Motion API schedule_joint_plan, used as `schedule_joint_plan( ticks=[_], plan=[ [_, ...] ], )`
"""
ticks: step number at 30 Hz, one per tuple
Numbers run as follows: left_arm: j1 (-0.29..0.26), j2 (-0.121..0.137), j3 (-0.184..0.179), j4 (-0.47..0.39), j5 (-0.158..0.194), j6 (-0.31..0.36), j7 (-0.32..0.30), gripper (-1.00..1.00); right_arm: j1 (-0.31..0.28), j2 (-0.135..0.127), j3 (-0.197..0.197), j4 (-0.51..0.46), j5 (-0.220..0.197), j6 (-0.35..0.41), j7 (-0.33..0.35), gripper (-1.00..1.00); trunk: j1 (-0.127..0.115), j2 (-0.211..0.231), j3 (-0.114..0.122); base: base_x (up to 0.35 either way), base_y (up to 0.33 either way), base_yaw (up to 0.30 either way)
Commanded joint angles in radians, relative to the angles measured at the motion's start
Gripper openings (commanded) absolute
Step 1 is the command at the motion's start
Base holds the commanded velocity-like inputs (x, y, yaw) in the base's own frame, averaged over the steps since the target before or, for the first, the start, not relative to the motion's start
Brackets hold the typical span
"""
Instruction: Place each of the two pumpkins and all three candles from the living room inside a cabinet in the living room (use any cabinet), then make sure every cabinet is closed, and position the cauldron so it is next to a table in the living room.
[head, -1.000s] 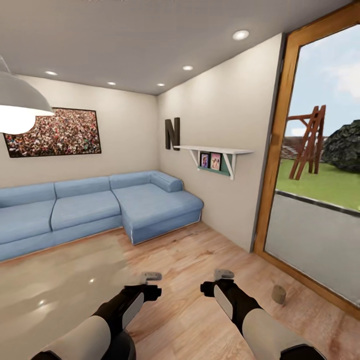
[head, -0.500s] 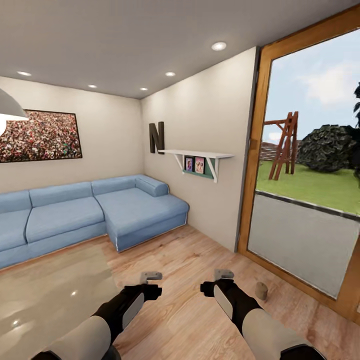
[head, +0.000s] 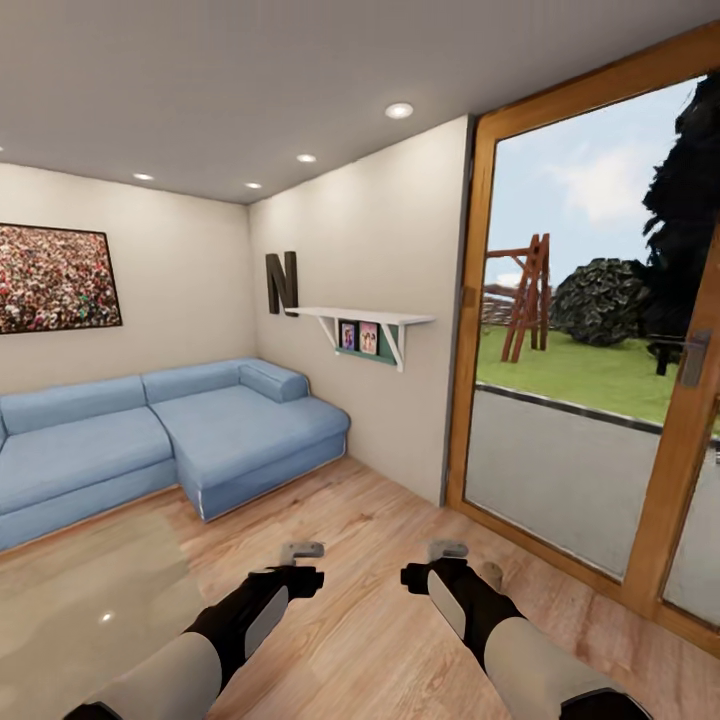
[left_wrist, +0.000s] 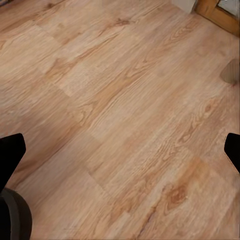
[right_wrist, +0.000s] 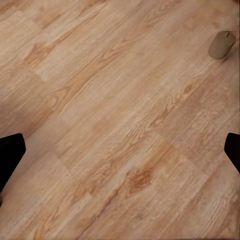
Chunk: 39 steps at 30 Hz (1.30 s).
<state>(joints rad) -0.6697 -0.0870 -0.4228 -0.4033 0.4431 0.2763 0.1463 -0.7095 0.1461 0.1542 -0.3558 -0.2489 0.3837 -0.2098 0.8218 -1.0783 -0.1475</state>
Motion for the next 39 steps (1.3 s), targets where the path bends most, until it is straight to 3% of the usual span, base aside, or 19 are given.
schedule_joint_plan(
  ticks=[1,11,18,39],
  plan=[
    [-0.001,0.001,-0.008,-0.002,0.011,0.004,0.009,1.00,-0.001,-0.001,0.008,-0.002,-0.010,0.004,-0.008,1.00,-0.004,0.006,0.003,0.000,0.000,-0.205],
    [-0.001,0.001,-0.008,-0.002,0.011,-0.001,0.009,1.00,-0.001,0.000,0.005,-0.005,-0.012,0.007,-0.009,1.00,-0.042,0.076,0.036,0.000,0.000,-0.054],
    [-0.001,0.001,-0.008,-0.002,0.011,-0.003,0.009,1.00,-0.001,-0.002,-0.040,-0.004,-0.051,0.013,-0.008,1.00,-0.069,0.125,0.049,0.000,0.000,0.065],
    [0.001,0.001,-0.008,-0.003,0.011,-0.006,0.011,1.00,-0.001,-0.002,-0.048,0.007,-0.057,0.015,-0.008,1.00,-0.069,0.125,0.015,0.033,-0.021,0.017]
  ],
)
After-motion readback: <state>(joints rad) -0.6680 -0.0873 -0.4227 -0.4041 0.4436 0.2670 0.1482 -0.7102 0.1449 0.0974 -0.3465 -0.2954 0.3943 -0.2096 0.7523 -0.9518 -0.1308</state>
